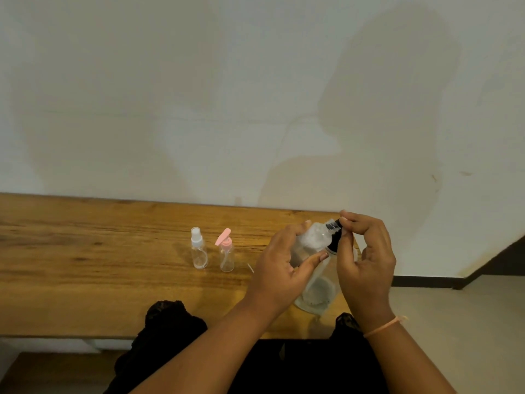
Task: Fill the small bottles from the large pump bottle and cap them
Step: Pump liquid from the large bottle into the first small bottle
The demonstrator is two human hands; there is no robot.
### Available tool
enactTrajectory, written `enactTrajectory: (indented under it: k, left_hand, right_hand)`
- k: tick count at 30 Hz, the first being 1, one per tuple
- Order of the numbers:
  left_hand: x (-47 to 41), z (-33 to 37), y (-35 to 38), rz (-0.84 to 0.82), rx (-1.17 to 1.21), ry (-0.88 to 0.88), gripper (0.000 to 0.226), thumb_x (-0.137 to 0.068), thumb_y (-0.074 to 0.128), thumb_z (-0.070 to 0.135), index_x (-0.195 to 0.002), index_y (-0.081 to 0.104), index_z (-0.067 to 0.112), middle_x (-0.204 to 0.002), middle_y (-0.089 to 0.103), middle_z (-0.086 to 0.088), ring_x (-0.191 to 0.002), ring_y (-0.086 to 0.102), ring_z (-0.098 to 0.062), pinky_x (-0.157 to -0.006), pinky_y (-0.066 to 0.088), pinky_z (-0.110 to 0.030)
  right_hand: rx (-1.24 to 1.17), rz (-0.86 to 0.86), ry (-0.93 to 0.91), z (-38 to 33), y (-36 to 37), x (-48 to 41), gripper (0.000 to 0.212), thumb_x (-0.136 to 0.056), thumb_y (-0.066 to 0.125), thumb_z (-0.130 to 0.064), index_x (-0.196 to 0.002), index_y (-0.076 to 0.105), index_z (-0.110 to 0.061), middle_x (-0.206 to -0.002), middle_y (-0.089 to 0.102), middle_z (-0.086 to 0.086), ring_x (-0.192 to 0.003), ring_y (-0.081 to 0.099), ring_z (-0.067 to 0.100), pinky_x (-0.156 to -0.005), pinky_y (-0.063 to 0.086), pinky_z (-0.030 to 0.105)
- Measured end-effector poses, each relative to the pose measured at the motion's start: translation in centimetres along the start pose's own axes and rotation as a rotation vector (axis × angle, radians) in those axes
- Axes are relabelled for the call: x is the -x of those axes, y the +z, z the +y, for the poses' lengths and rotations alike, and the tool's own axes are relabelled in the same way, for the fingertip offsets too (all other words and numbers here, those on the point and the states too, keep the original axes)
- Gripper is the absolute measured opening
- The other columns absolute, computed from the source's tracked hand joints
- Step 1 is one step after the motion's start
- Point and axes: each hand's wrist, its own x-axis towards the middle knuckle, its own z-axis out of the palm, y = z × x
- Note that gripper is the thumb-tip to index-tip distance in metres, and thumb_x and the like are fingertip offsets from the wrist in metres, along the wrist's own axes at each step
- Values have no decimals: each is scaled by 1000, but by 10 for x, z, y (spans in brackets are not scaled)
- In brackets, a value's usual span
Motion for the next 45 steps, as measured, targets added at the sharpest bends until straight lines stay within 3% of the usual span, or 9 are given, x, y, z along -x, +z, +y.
enactTrajectory:
  k: [9, 17, 24, 32, 34, 37, 42, 45]
  left_hand:
    - [0, -3, -1, -34, -27, -23, 37, -76, 59, 56, -108, 47, 42, -114, 59, 12, -97, 58, -1, -72, 50, -12]
    - [2, 1, 0, 17, -1, 11, 42, -81, 68, 41, -118, 48, 40, -115, 60, 10, -105, 56, 1, -79, 43, -4]
    - [1, -5, 0, -29, -40, -5, 36, -78, 60, 54, -109, 48, 41, -102, 61, 11, -78, 61, -12, -63, 52, -20]
    - [0, -3, 2, -7, 31, 17, 41, -80, 66, 45, -117, 48, 40, -114, 60, 8, -104, 58, -4, -81, 49, -13]
    - [0, -3, 2, -12, 23, 11, 40, -81, 67, 44, -116, 48, 40, -113, 60, 9, -100, 59, -4, -78, 48, -11]
    - [-2, -4, 1, -42, -21, -29, 39, -79, 63, 52, -113, 47, 43, -110, 60, 11, -85, 62, -10, -70, 53, -22]
    - [-1, -4, -2, -62, -37, -31, 37, -81, 65, 48, -113, 48, 40, -108, 60, 12, -80, 62, -15, -68, 54, -30]
    - [0, -1, -2, -26, -23, -7, 39, -79, 62, 51, -114, 48, 41, -109, 60, 13, -84, 62, -13, -71, 53, -24]
  right_hand:
    - [-5, -33, 28, 9, -1, 4, 15, -87, 46, -7, -92, 60, -6, -97, 58, 6, -102, 55, -5, -86, 45, 12]
    - [5, -4, -4, 1, 1, 1, 17, -85, 48, -2, -94, 57, -14, -97, 58, 1, -100, 55, -4, -85, 45, 12]
    - [21, -58, 16, 10, -2, 4, 14, -87, 47, -10, -95, 57, -14, -98, 58, 5, -103, 54, -6, -87, 45, 12]
    - [22, -21, -17, 2, -2, -1, 15, -86, 47, -6, -94, 58, -12, -97, 59, 3, -101, 55, -3, -86, 46, 14]
    - [35, -29, -6, 5, -2, -1, 15, -86, 47, -7, -92, 60, -8, -97, 59, 5, -101, 55, -4, -85, 45, 13]
    - [49, -44, 10, 10, -1, 1, 16, -86, 46, -7, -90, 61, -2, -96, 58, 6, -102, 53, -7, -86, 44, 11]
    - [48, -54, 11, 9, 0, 3, 17, -86, 46, -8, -89, 61, -1, -96, 57, 5, -102, 53, -7, -86, 44, 10]
    - [25, -18, 8, 3, 1, 2, 16, -85, 46, -7, -90, 61, -3, -96, 57, 5, -101, 53, -7, -85, 45, 11]
